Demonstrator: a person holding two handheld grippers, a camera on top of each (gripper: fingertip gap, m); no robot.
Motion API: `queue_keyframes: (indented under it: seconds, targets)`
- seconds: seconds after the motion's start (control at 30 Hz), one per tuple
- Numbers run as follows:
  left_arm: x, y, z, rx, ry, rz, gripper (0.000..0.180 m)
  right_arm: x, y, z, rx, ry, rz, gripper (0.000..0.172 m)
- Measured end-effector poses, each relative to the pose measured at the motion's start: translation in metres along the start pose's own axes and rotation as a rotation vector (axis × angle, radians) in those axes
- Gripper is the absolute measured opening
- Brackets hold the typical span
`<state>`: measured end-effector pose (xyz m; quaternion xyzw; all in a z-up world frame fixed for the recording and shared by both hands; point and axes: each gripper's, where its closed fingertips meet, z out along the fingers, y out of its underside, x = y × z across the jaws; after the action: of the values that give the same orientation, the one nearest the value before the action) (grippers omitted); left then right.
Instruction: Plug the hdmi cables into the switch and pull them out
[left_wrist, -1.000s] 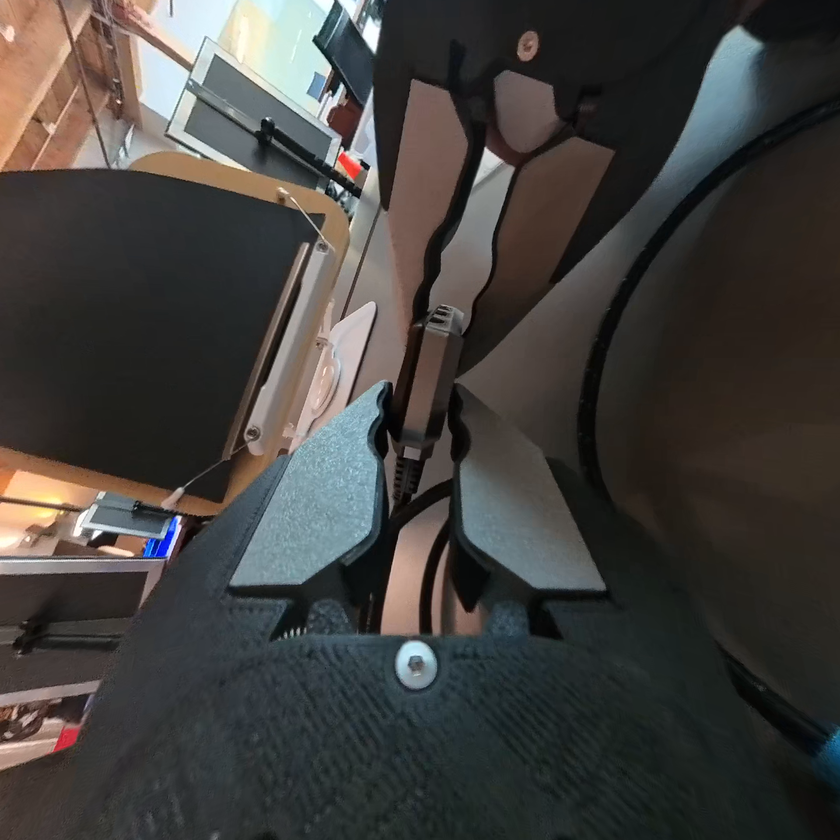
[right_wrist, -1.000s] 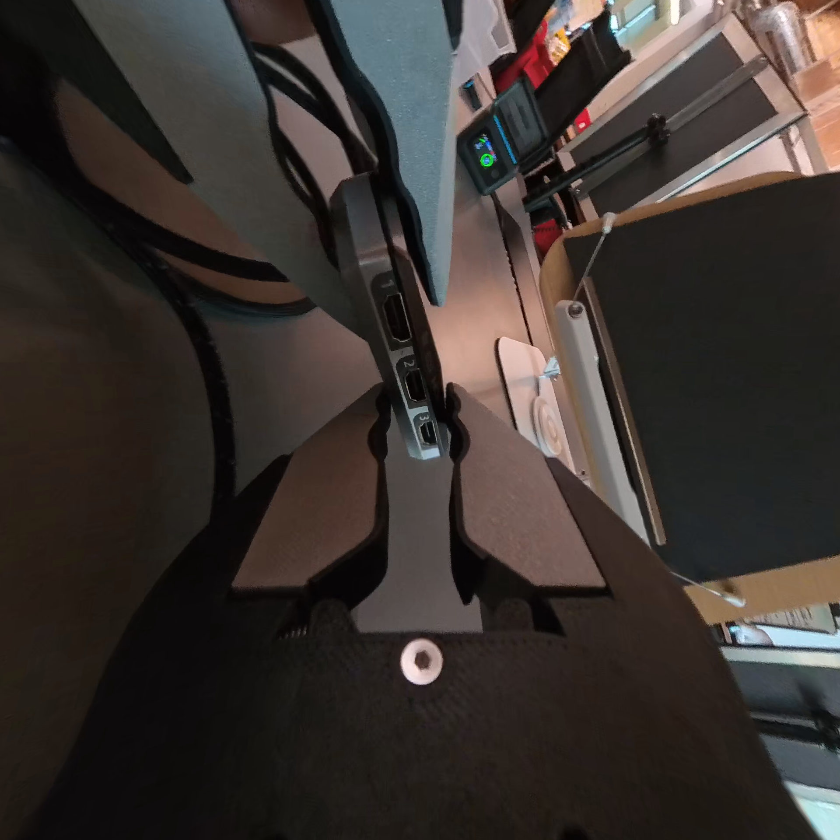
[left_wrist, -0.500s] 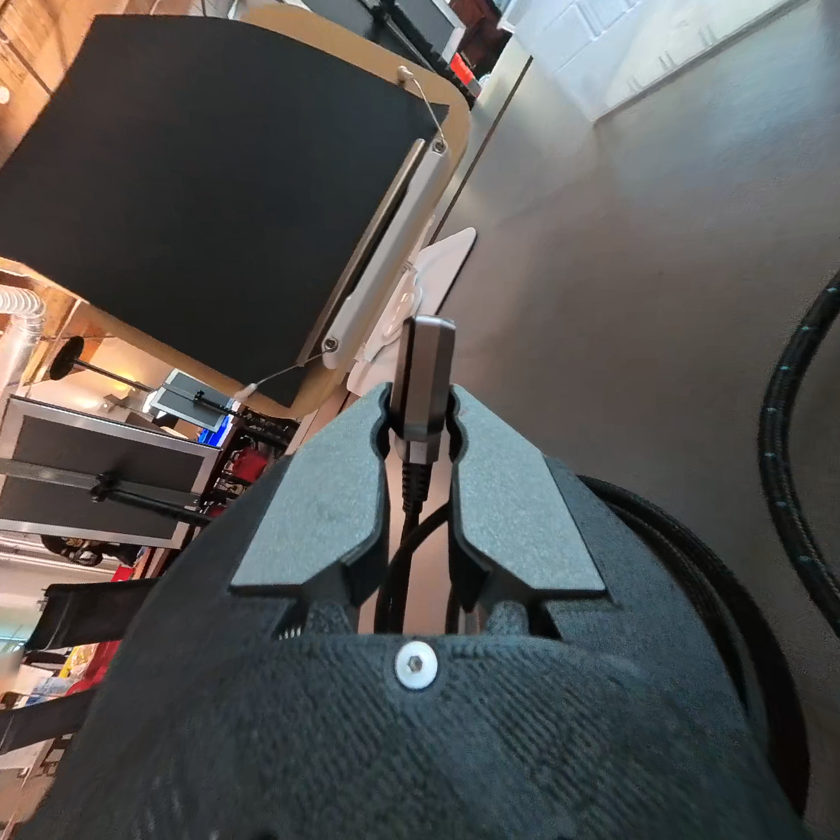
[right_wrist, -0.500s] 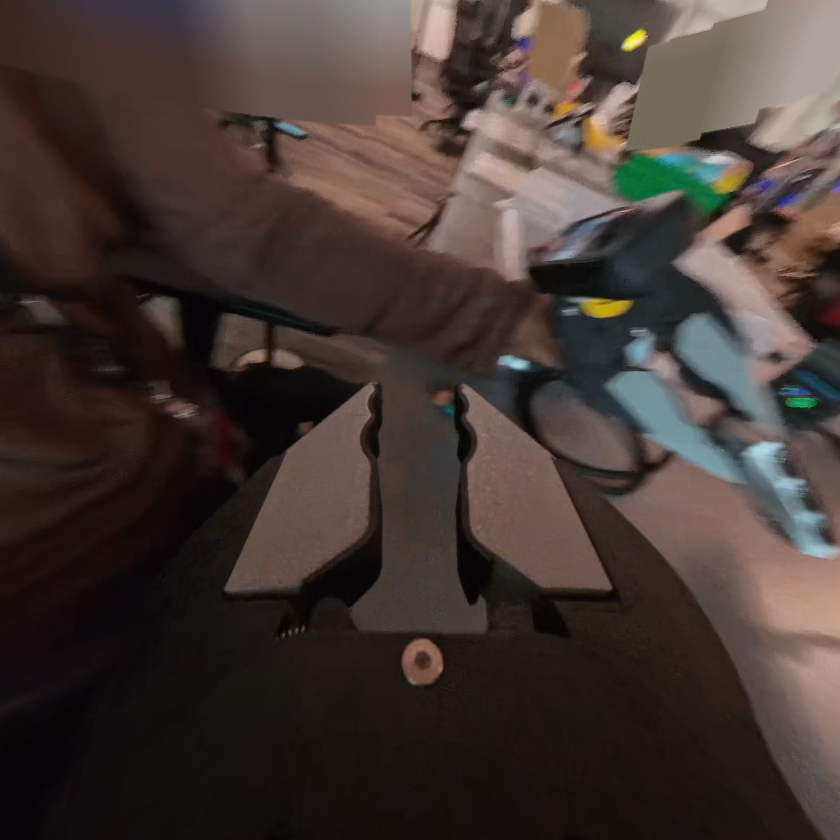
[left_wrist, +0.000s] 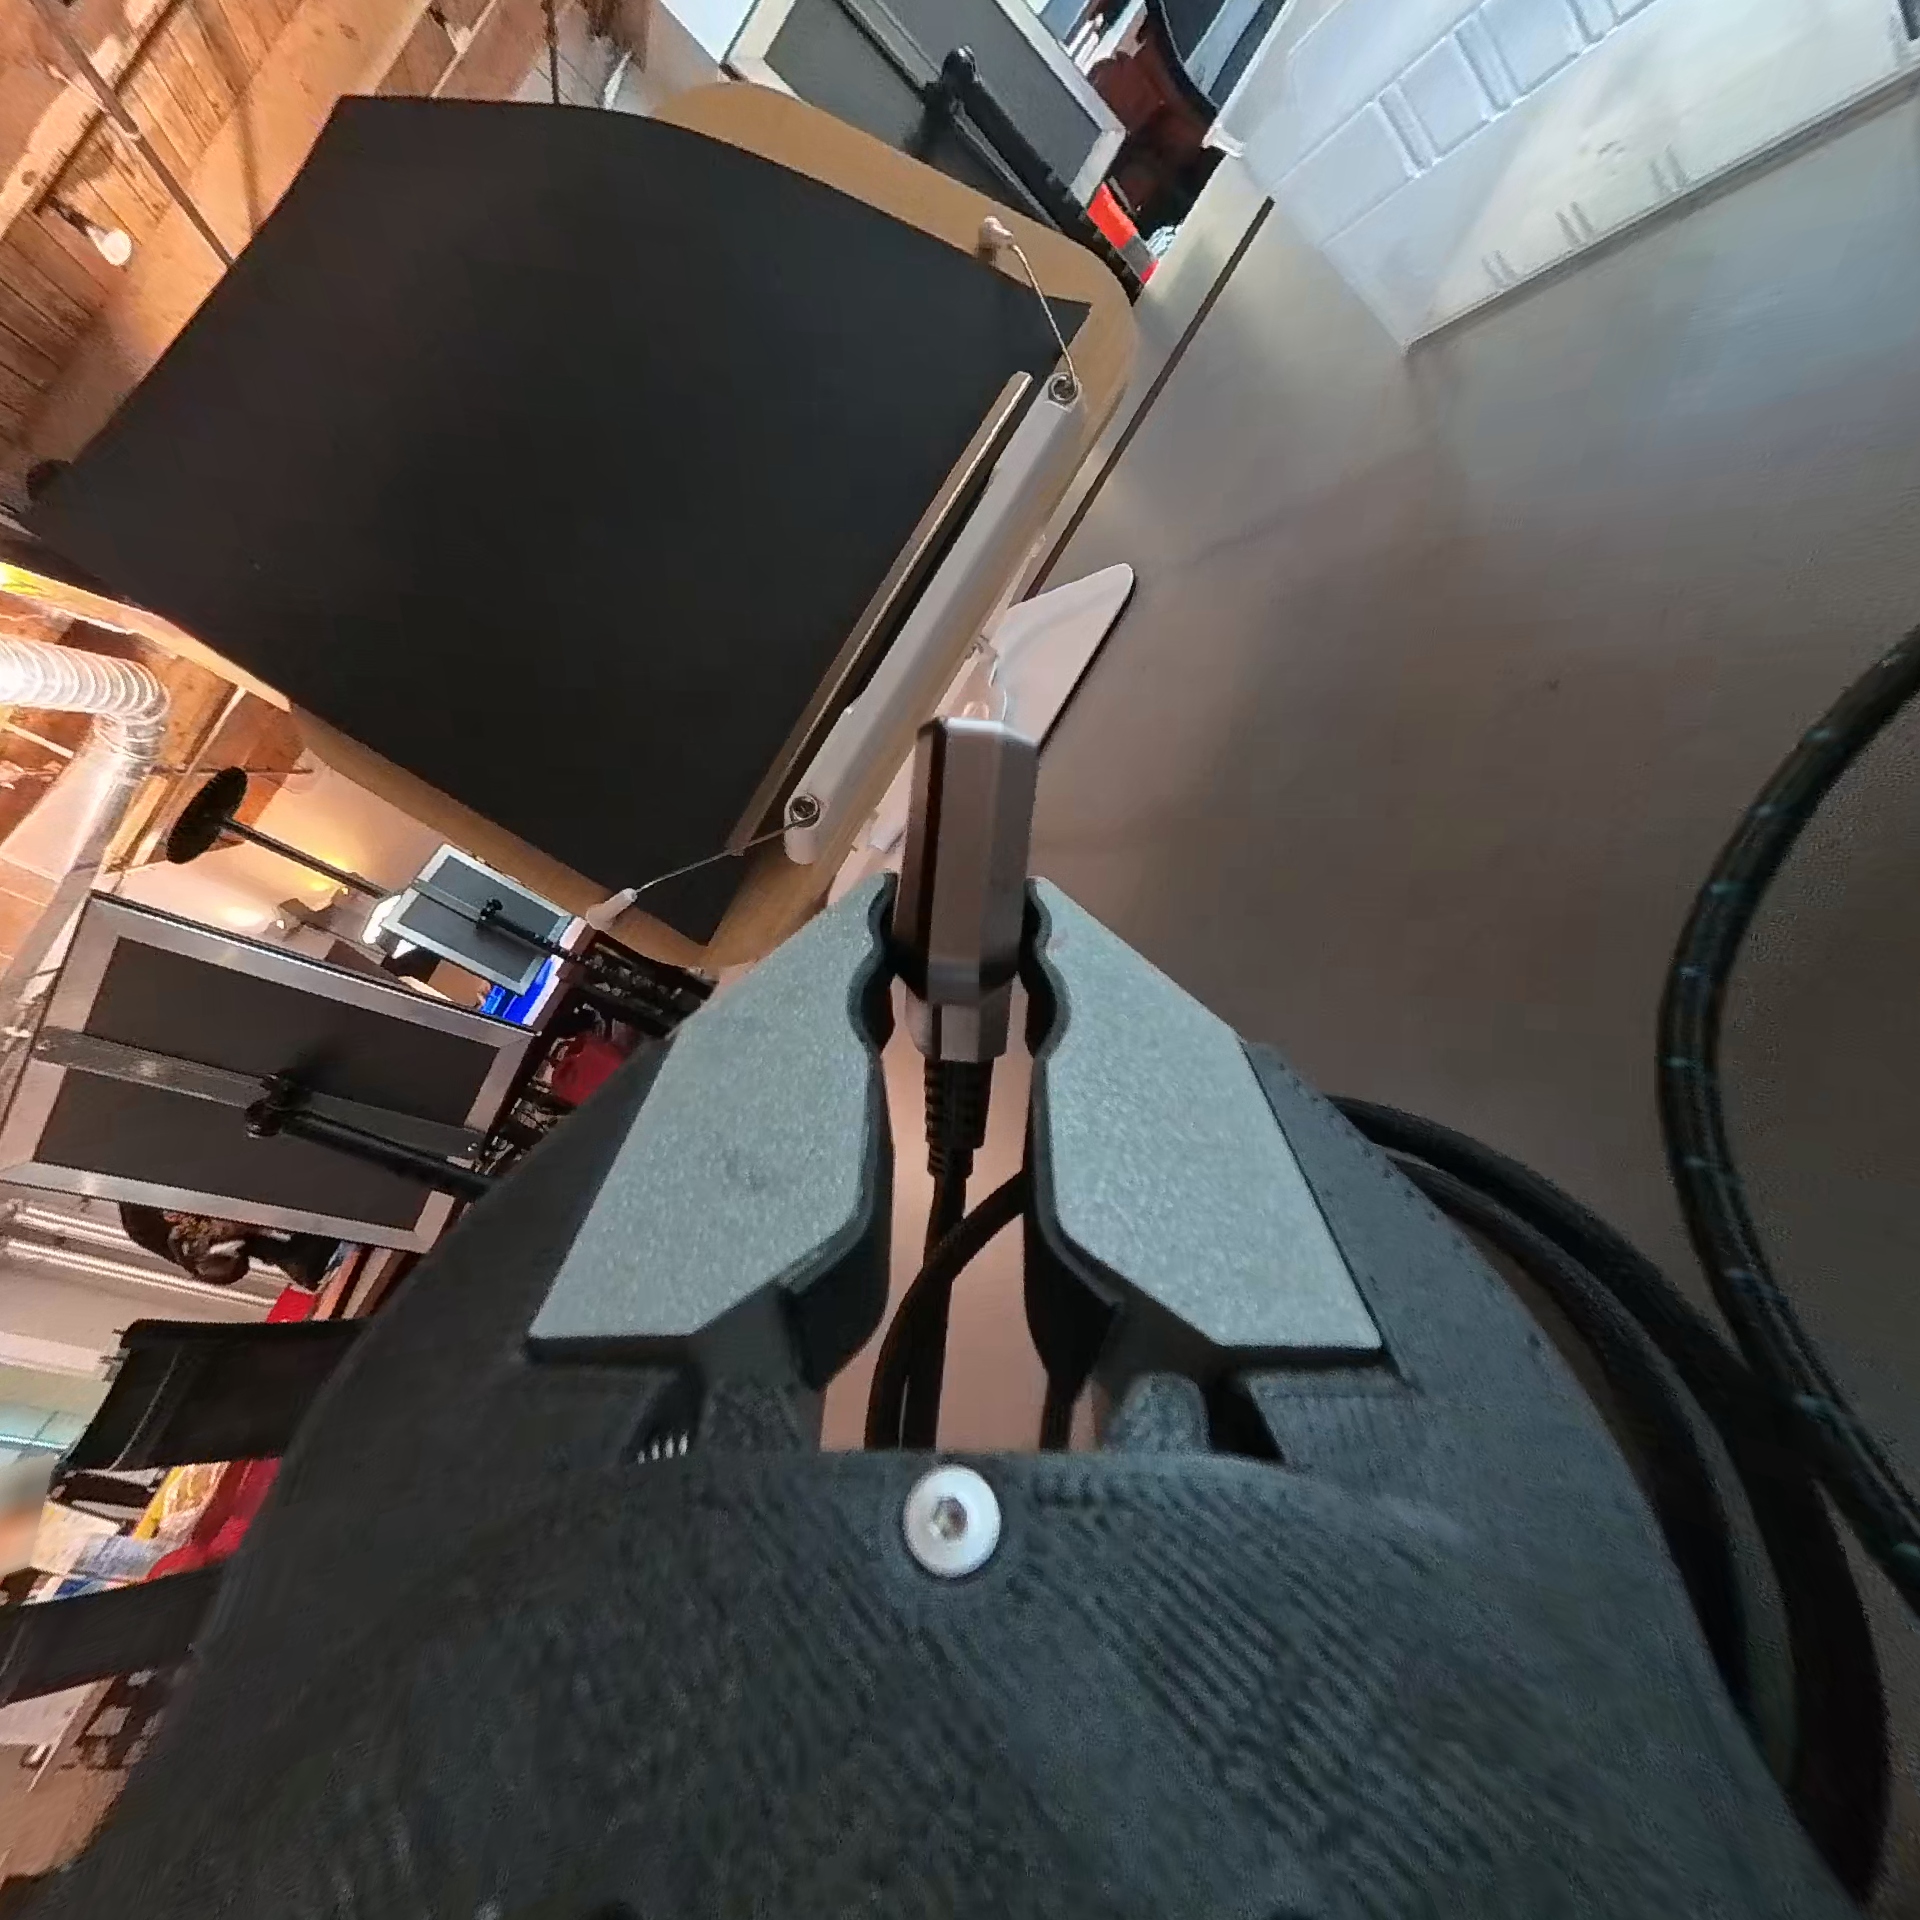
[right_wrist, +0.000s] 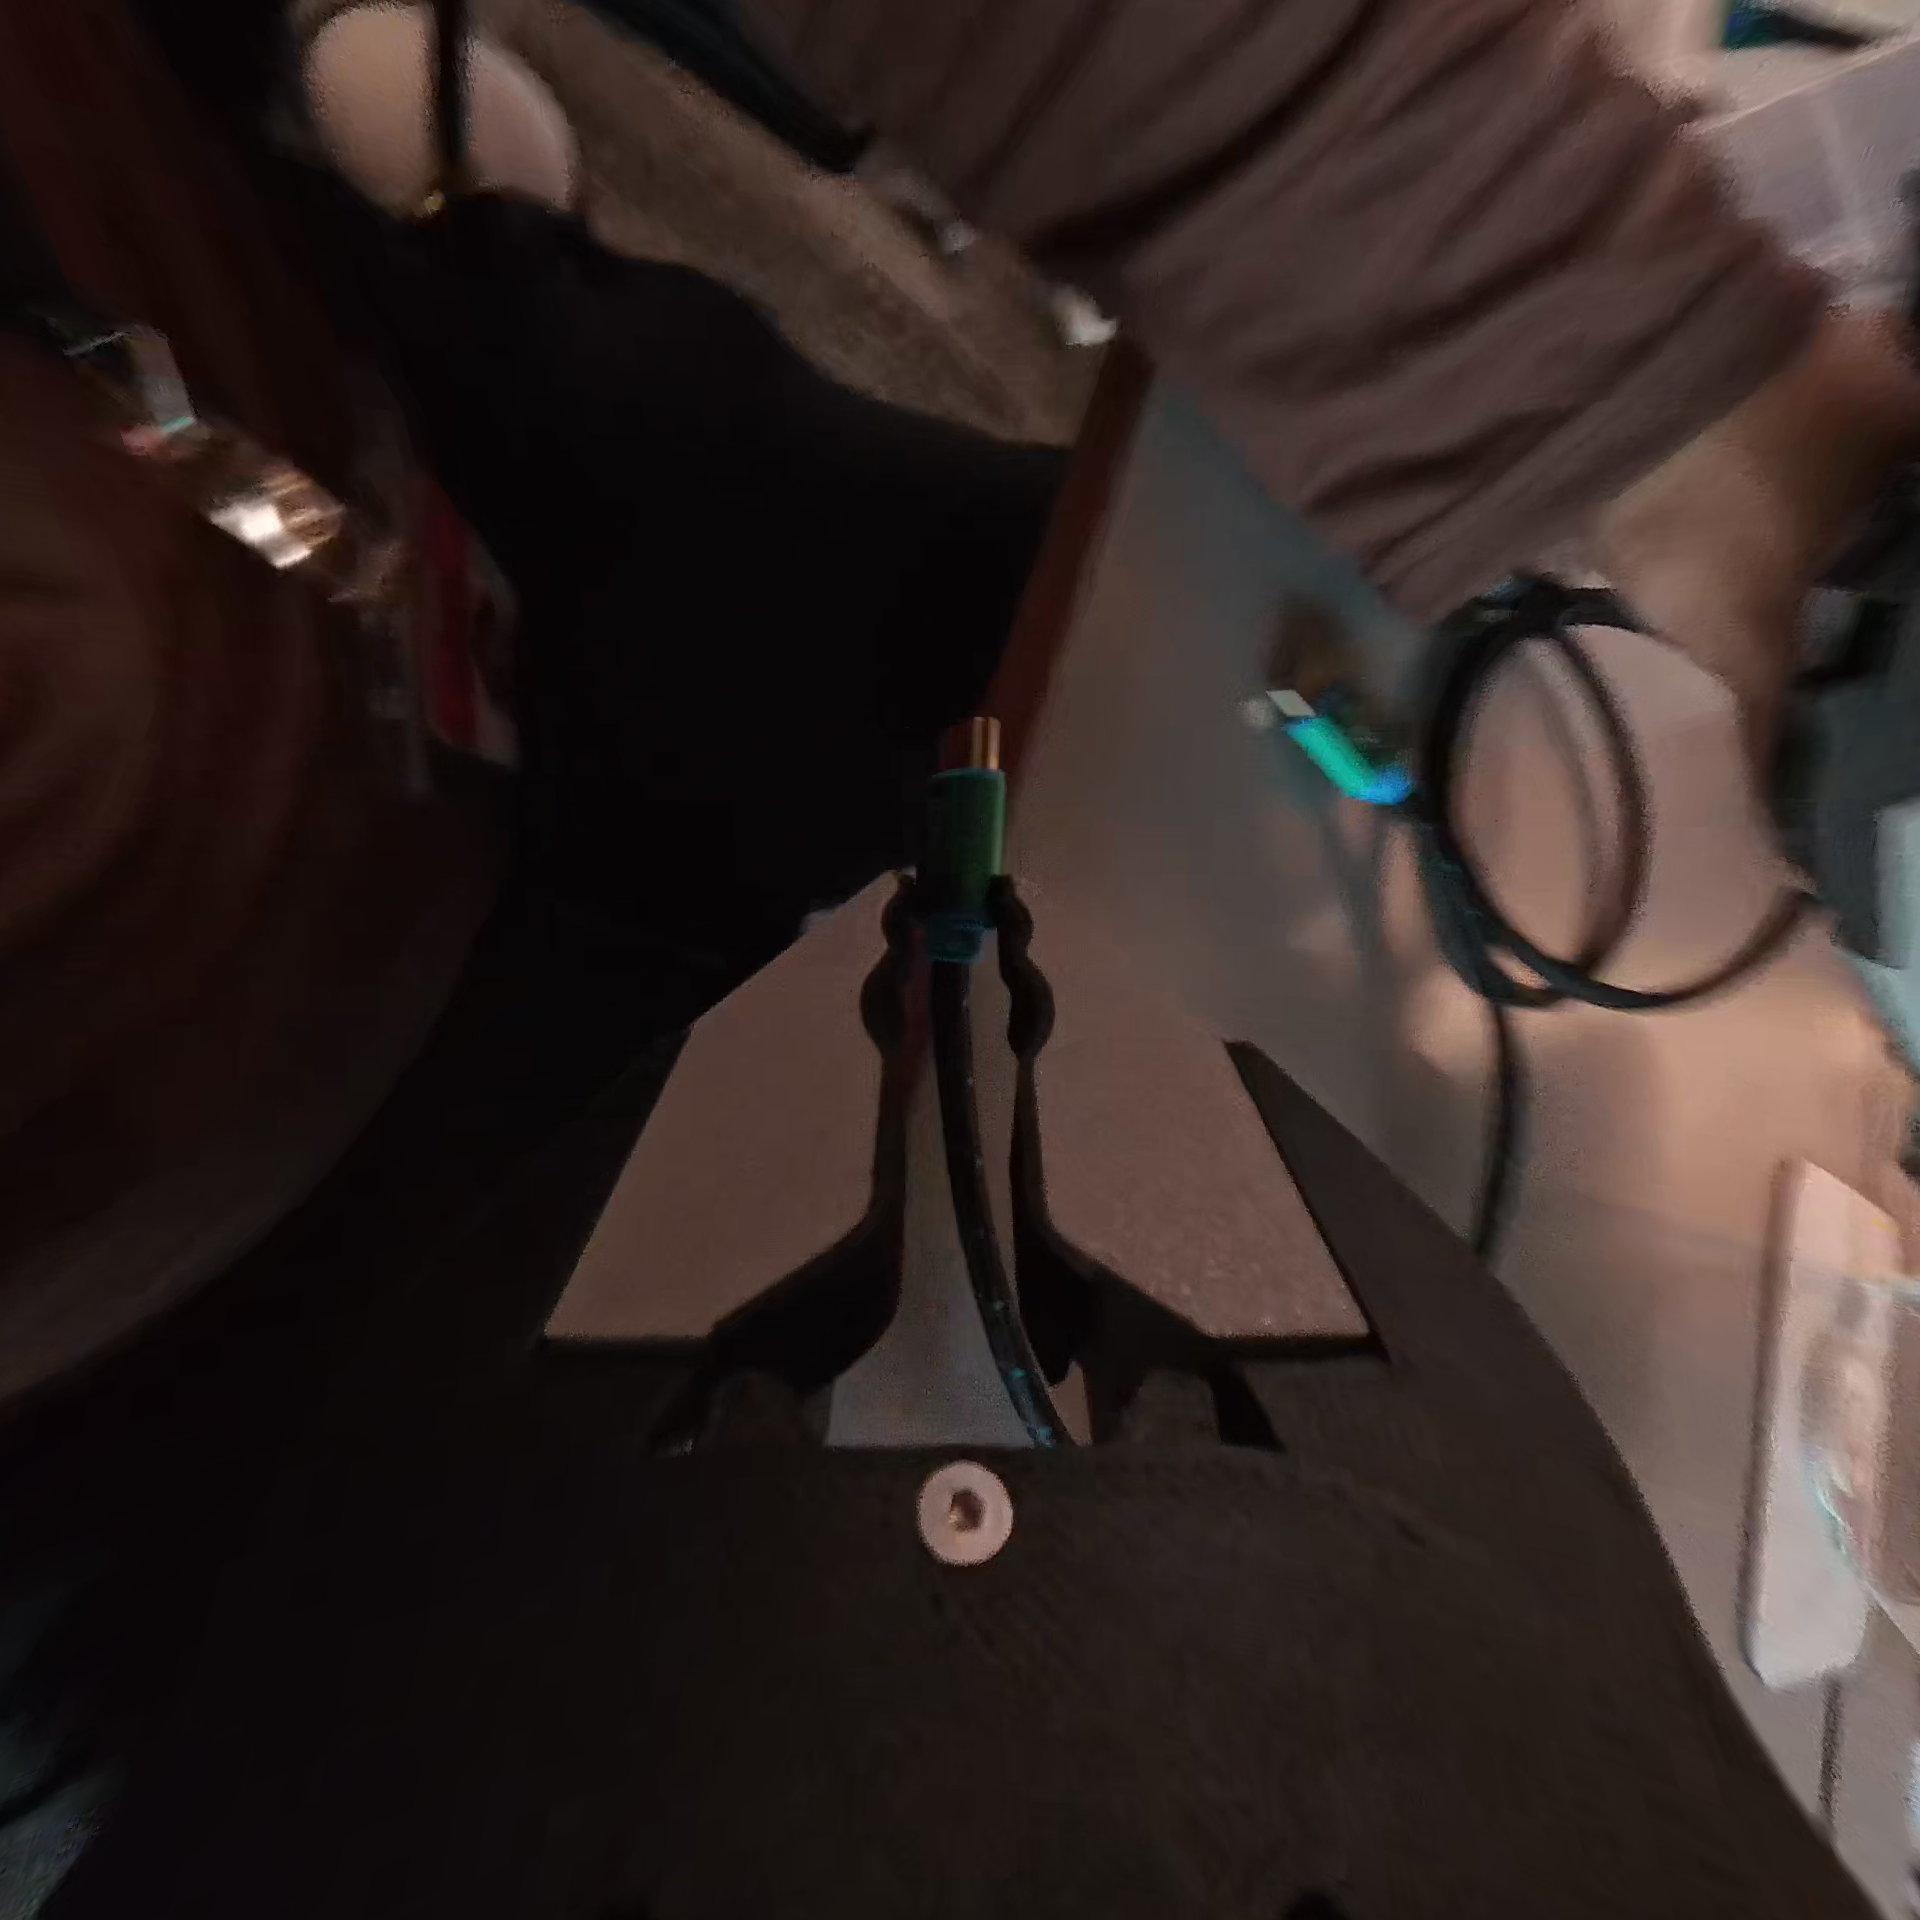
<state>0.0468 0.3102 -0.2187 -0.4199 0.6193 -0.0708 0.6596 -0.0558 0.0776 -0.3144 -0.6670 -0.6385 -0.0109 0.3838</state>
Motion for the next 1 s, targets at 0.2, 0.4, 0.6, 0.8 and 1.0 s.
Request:
queue_keyframes:
  seconds: [0.2, 0.4, 0.6, 0.8, 1.0]
  targets:
    - [0.001, -0.003, -0.001, 0.051, 0.020, 0.030, 0.020, 0.118, 0.041, -0.033, 0.056, 0.319, 0.306, 0.014]
    - [0.004, -0.004, -0.004, 0.076, 0.061, 0.023, 0.020, 0.187, 0.115, -0.013, -0.047, 0.498, 0.495, 0.013]
    - [0.046, -0.011, -0.008, 0.122, 0.250, 0.135, 0.019, 0.175, 0.116, -0.007, -0.040, 0.471, 0.428, 0.013]
    - [0.054, -0.006, -0.008, 0.091, 0.262, 0.192, 0.020, 0.165, 0.112, -0.015, -0.005, 0.473, 0.328, 0.017]
    - [0.063, -0.012, -0.014, 0.106, 0.321, 0.171, 0.019, 0.176, 0.097, -0.028, 0.162, 0.464, 0.454, 0.029]
